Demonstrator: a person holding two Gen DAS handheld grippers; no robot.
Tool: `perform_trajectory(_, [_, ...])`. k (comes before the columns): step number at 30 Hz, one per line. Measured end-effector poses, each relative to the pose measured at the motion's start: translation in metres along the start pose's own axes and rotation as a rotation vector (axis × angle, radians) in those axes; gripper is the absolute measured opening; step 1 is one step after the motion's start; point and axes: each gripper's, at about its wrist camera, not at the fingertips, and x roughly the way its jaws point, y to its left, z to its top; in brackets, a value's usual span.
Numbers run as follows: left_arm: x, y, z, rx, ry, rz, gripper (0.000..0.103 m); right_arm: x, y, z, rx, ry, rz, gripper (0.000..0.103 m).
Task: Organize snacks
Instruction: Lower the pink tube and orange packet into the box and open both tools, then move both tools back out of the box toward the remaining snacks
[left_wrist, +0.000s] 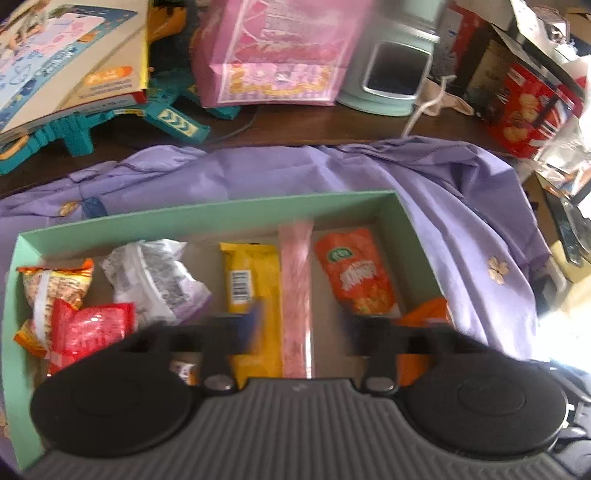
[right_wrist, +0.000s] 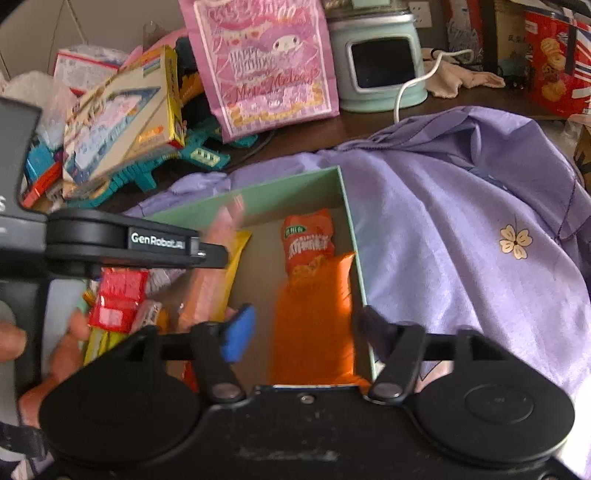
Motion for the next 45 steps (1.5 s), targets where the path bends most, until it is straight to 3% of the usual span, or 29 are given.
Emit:
perform_trajectory(1, [-0.004, 0.002, -0.001, 0.0, -0.021, 0.018, 0.088, -0.004, 0.0, 0.0, 0.001, -0.016, 0.0, 0.09])
perform_trajectory(5, [-0.019, 0.009, -0.004, -0.006, -0.036, 0.036, 0.089, -0.016, 0.001, -0.001, 0.004, -0.044, -0.009, 0.099])
perform_trajectory(8, [-0.032, 0.013, -0.011, -0.015, -0.044, 0.047, 0.099, -0.025, -0.001, -0.003, 0.034, -0.05, -0.005, 0.103])
perform_trajectory(24, [-0.088, 0.004, -0.085, 0.004, -0.027, 0.036, 0.102, -0.074, -0.005, -0.041, 0.056, -0.018, -0.013, 0.103])
perform_trajectory(36, [-0.099, -0.005, -0.162, 0.034, 0.04, 0.028, 0.102, -0.09, -0.017, -0.081, 0.061, 0.042, -0.049, 0.103])
perform_trajectory(40, [-0.095, -0.019, -0.187, 0.094, 0.072, 0.023, 0.102, -0.09, -0.029, -0.091, 0.108, 0.07, -0.052, 0.103])
perform_trajectory(45, [-0.09, -0.048, -0.208, 0.248, 0.087, -0.013, 0.102, -0.087, -0.04, -0.109, 0.139, 0.116, -0.045, 0.103])
